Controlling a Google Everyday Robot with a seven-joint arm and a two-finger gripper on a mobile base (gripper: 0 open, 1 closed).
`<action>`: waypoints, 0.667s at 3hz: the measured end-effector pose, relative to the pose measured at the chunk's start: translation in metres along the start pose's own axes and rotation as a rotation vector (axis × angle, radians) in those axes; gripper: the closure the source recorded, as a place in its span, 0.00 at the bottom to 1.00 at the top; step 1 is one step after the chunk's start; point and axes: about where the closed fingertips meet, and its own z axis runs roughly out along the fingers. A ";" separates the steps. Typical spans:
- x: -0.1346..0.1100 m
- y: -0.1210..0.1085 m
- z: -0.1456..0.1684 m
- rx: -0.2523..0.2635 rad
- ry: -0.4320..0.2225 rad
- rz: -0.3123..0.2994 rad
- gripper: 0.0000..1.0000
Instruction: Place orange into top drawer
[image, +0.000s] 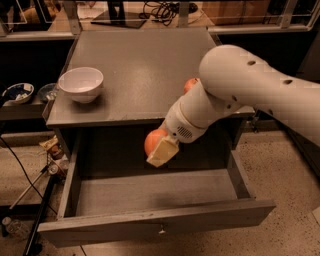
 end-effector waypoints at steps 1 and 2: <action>0.006 0.017 0.027 -0.022 -0.037 0.020 1.00; 0.006 0.018 0.030 -0.016 -0.035 0.025 1.00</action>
Offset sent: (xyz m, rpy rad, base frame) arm -0.0122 0.0119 -0.0234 0.0388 0.0180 -0.0044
